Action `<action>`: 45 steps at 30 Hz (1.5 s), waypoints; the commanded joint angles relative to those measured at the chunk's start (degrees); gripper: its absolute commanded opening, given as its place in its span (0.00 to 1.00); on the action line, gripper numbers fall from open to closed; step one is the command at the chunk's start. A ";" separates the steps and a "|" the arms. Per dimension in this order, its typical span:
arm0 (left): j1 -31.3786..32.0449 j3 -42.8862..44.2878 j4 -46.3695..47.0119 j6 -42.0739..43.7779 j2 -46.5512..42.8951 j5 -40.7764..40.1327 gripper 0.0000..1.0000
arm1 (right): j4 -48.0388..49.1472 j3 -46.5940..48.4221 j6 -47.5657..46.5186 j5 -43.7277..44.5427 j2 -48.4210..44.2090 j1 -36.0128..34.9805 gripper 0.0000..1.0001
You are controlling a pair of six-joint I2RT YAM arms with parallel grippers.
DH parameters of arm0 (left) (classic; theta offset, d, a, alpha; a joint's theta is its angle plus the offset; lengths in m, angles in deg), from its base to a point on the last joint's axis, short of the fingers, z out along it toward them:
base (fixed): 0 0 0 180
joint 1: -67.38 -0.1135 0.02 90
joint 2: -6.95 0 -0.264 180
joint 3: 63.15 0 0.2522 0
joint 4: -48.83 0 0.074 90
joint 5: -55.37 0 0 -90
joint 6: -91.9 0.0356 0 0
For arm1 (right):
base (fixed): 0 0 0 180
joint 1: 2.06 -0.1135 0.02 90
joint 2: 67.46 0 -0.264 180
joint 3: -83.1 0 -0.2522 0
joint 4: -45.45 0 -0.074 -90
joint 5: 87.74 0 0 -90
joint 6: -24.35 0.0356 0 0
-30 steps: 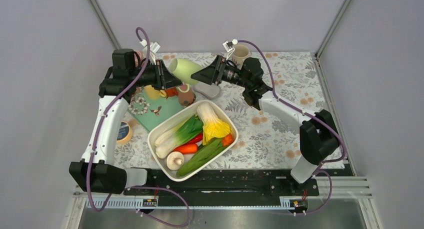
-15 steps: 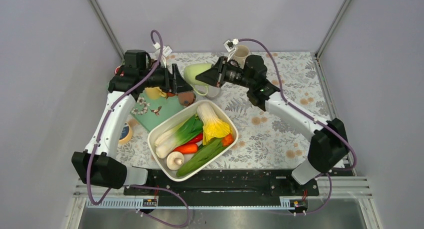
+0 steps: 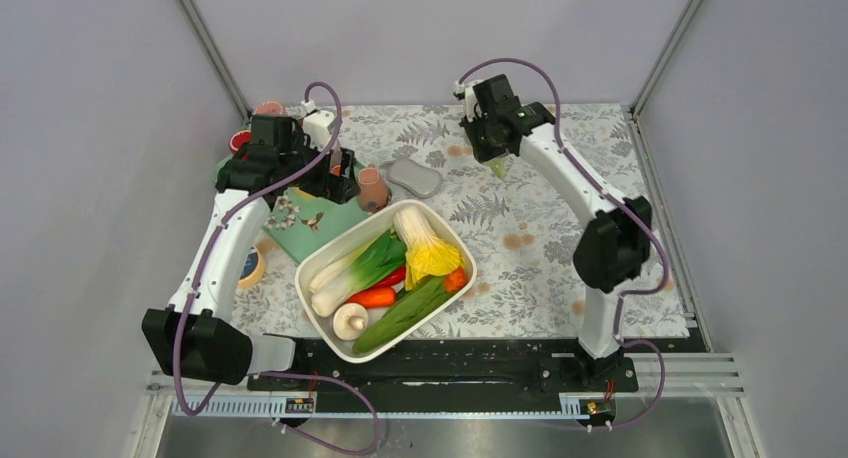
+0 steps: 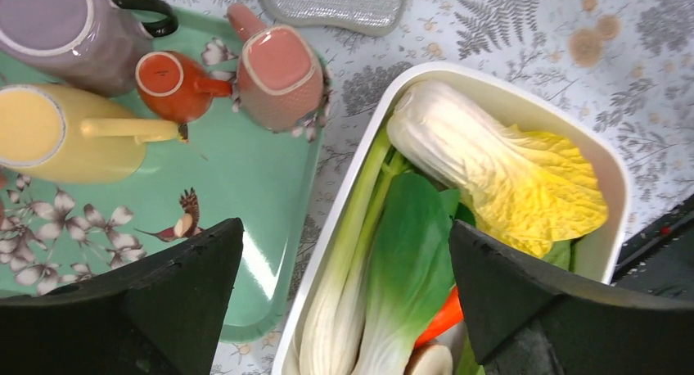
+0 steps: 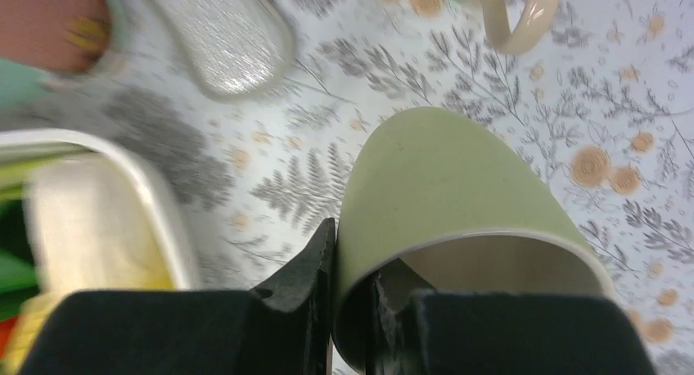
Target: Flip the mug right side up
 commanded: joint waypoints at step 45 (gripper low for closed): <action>-6.11 -6.63 22.33 -16.71 15.74 -19.21 0.84 | -14.16 25.22 -4.75 4.69 21.25 3.07 0.75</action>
